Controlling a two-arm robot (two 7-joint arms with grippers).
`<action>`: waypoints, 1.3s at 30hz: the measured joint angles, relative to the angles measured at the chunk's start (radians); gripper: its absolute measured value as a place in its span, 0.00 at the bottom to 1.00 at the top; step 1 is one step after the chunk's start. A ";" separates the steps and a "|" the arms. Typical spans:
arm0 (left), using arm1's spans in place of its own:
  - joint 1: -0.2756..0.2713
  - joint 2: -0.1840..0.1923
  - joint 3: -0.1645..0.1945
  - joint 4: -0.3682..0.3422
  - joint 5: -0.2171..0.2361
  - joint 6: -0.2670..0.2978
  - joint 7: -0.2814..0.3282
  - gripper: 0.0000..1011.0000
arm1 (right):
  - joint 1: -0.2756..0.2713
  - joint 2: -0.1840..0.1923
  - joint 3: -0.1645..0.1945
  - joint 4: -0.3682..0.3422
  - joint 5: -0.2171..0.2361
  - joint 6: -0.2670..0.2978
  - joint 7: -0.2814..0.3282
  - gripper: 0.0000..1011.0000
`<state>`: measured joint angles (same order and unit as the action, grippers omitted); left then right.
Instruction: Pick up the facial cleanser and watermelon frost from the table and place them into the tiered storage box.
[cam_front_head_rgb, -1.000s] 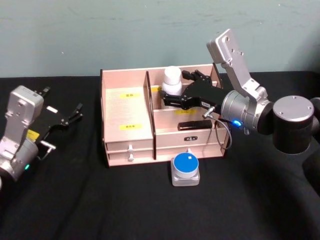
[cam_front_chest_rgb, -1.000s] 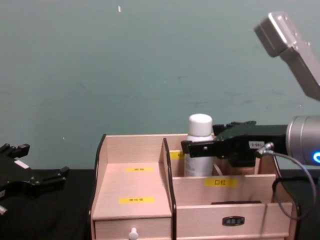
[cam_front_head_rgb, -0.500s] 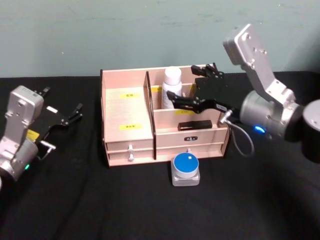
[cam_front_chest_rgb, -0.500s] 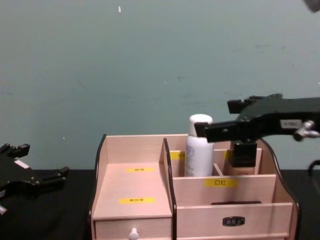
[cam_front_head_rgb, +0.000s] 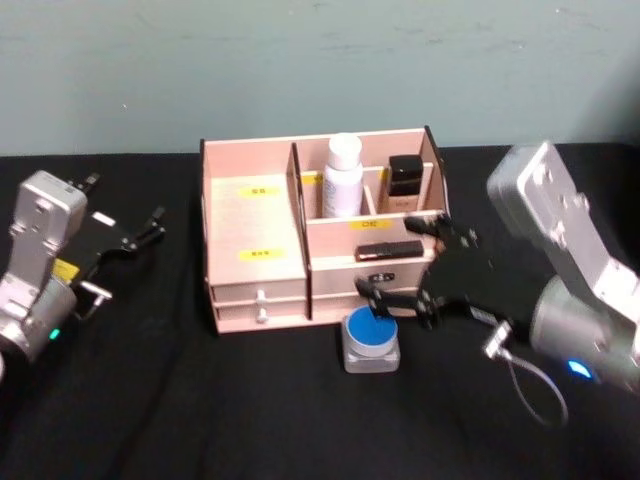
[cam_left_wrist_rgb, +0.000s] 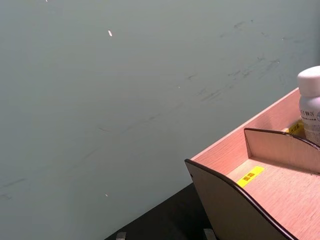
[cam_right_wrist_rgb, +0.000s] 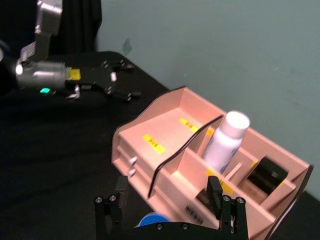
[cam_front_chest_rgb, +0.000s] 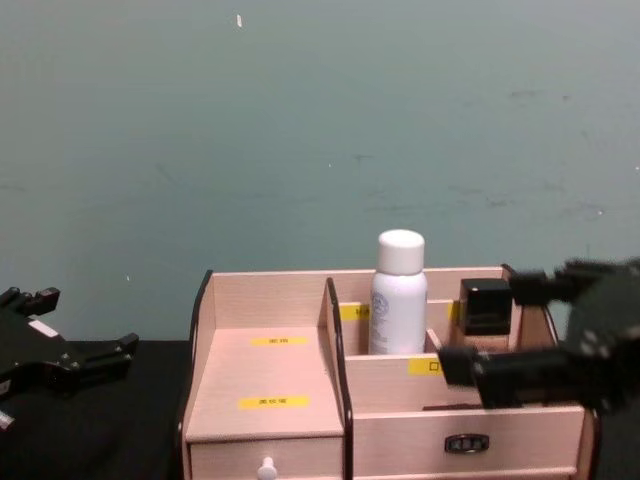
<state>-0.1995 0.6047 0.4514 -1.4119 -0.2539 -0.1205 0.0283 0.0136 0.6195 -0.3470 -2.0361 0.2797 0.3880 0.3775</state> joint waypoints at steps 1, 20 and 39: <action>0.000 0.000 0.000 0.000 0.000 0.000 0.000 0.99 | -0.029 0.009 0.006 -0.016 0.000 -0.003 -0.005 0.99; 0.000 0.000 0.000 0.000 0.000 0.000 0.000 0.99 | -0.214 -0.029 0.039 -0.014 -0.039 0.125 -0.100 0.99; 0.000 0.000 0.000 0.000 0.000 0.000 0.000 0.99 | -0.145 -0.125 -0.006 0.064 -0.091 0.162 -0.081 0.99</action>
<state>-0.1995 0.6047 0.4514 -1.4120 -0.2539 -0.1205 0.0283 -0.1316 0.4948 -0.3534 -1.9722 0.1888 0.5501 0.2962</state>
